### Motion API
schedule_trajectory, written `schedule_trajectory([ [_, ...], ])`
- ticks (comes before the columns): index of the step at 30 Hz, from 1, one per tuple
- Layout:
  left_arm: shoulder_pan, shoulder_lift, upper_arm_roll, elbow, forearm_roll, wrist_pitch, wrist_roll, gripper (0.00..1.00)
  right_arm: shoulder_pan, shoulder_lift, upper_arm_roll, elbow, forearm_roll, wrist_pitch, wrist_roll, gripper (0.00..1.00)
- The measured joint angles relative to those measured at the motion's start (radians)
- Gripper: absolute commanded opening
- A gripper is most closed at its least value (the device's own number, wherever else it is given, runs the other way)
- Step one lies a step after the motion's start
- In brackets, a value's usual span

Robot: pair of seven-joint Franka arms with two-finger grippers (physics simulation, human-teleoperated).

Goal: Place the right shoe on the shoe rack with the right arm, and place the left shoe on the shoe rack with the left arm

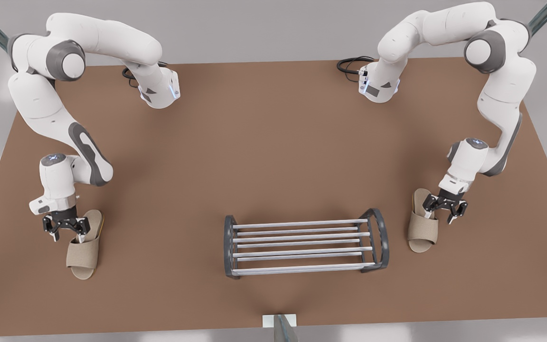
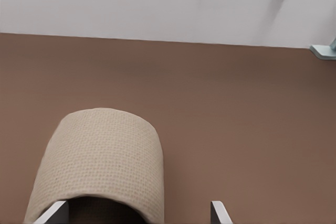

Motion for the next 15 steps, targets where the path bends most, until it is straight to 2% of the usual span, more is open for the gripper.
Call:
schedule_trajectory([
  [7, -0.004, 0.007, -0.001, 0.008, 0.000, 0.000, -0.007, 0.99, -0.007, 0.014, 0.000, 0.016, -0.002, 0.000, -0.003, 1.00],
  [10, -0.004, 0.008, -0.001, 0.011, 0.000, 0.000, -0.009, 0.65, -0.009, 0.024, 0.000, 0.019, -0.007, 0.000, -0.004, 1.00],
  [15, 0.000, -0.002, -0.001, 0.011, -0.001, 0.000, -0.012, 0.38, -0.013, 0.048, -0.003, 0.035, -0.018, 0.000, -0.005, 1.00],
])
